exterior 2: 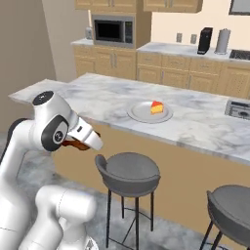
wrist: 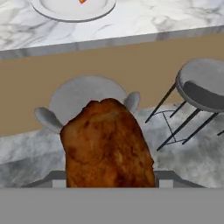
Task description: Take the cheese, chicken drumstick, and onion from the fridge and place them on the plate on the dining counter to create an appetizer plate.
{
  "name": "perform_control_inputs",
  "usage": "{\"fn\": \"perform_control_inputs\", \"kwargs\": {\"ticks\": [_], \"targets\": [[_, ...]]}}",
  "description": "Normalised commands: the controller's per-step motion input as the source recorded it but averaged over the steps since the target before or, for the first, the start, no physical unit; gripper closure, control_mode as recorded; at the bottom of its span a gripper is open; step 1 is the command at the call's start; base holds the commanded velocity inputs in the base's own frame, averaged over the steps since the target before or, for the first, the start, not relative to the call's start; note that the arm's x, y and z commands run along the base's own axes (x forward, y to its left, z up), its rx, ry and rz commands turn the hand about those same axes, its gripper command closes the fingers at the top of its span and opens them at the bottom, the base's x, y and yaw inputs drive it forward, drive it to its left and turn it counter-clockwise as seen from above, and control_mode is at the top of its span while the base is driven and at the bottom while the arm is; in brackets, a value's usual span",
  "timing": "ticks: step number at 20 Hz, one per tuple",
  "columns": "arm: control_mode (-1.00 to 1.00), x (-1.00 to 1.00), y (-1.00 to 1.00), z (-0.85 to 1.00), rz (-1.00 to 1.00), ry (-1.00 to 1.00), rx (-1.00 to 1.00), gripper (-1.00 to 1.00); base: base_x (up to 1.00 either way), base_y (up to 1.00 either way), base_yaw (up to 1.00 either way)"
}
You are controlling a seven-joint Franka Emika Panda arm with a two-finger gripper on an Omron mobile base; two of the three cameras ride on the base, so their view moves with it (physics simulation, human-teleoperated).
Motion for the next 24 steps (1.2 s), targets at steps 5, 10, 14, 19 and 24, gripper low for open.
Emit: {"fn": "perform_control_inputs", "kwargs": {"ticks": [5,10,14,19,24], "targets": [[1.0,0.0,0.0,0.0,0.0,0.0,0.0,1.0,0.91,-0.01,0.01],[-1.0,0.35,0.0,0.07,0.0,0.0,0.0,1.0,0.13,0.0,0.0],[-1.0,0.86,-0.23,0.01,0.07,0.0,0.0,1.0,0.0,0.0,0.0],[-1.0,0.96,-0.67,0.0,0.0,0.01,0.0,1.0,0.0,0.0,0.0],[-1.0,0.81,-0.71,0.0,0.0,0.03,0.0,1.0,0.0,0.0,0.0]]}}
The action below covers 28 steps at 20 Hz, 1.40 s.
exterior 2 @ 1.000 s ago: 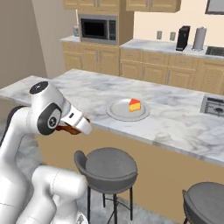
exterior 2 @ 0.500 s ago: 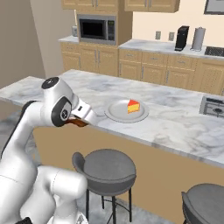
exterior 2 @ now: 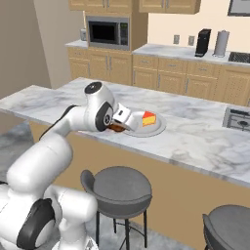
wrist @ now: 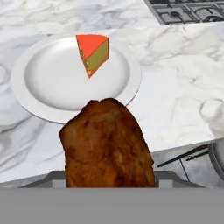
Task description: Take the cheese, chicken drumstick, and onion from the fridge and place them on the plate on the dining counter to create an appetizer plate.
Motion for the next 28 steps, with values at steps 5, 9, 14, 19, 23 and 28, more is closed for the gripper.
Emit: {"fn": "perform_control_inputs", "kwargs": {"ticks": [5,9,14,19,23,28], "targets": [[-1.0,0.59,-0.42,-0.01,0.0,0.05,0.0,1.0,0.0,0.0,0.0],[-1.0,0.43,-0.31,-0.09,0.0,0.02,0.0,1.0,0.0,0.0,0.0],[-1.0,0.31,-0.24,-0.27,0.0,0.0,0.0,1.0,0.0,0.0,0.0],[-1.0,0.04,-0.06,-0.41,0.0,0.0,0.0,1.0,0.0,0.0,0.0],[-1.0,0.01,0.0,-0.28,0.0,0.0,0.0,1.0,0.0,0.0,0.0],[-1.0,0.21,-0.03,-0.16,0.0,0.0,0.0,1.0,0.0,0.0,0.0]]}}
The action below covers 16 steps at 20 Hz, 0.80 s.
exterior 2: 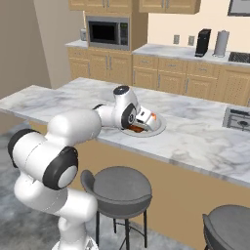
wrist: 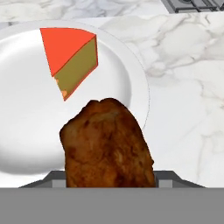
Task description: Take the cheese, chicken drumstick, and onion from the fridge and place them on the plate on the dining counter to create an appetizer plate.
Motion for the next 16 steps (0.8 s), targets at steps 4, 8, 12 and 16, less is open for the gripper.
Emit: {"fn": "perform_control_inputs", "kwargs": {"ticks": [4,8,12,16], "targets": [[-1.0,0.42,-0.09,-0.16,0.0,0.0,0.0,1.0,0.0,0.0,0.0],[-1.0,0.37,-0.1,-0.16,0.0,0.0,0.0,1.0,0.0,0.0,0.0],[-1.0,-0.01,-0.01,-0.04,0.0,0.0,0.0,1.0,0.0,0.0,0.0],[-1.0,-0.06,0.0,0.0,0.0,0.0,0.0,-1.0,0.0,0.0,0.0]]}}
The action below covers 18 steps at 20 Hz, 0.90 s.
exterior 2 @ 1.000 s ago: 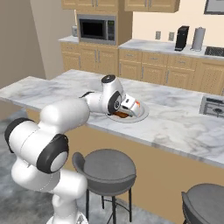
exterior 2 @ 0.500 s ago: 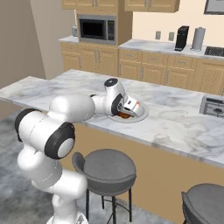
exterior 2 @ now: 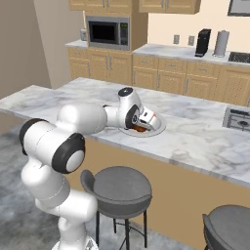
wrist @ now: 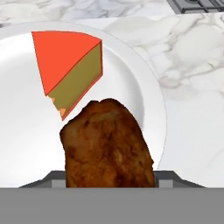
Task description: Take the cheese, chicken drumstick, and onion from the fridge and place them on the plate on the dining counter to create an appetizer plate.
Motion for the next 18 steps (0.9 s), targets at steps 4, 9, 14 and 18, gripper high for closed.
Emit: {"fn": "perform_control_inputs", "kwargs": {"ticks": [4,9,14,18], "targets": [[-1.0,-0.03,0.0,0.02,0.0,0.0,0.0,-1.0,0.0,0.0,0.0],[-1.0,0.0,0.0,0.24,0.0,-0.03,0.0,-1.0,0.0,0.0,0.0],[-1.0,-0.01,0.0,0.72,0.0,-0.06,0.0,-1.0,0.0,0.0,0.0],[-1.0,-0.45,0.11,0.91,0.0,-0.1,0.0,-1.0,0.0,0.0,0.0]]}}
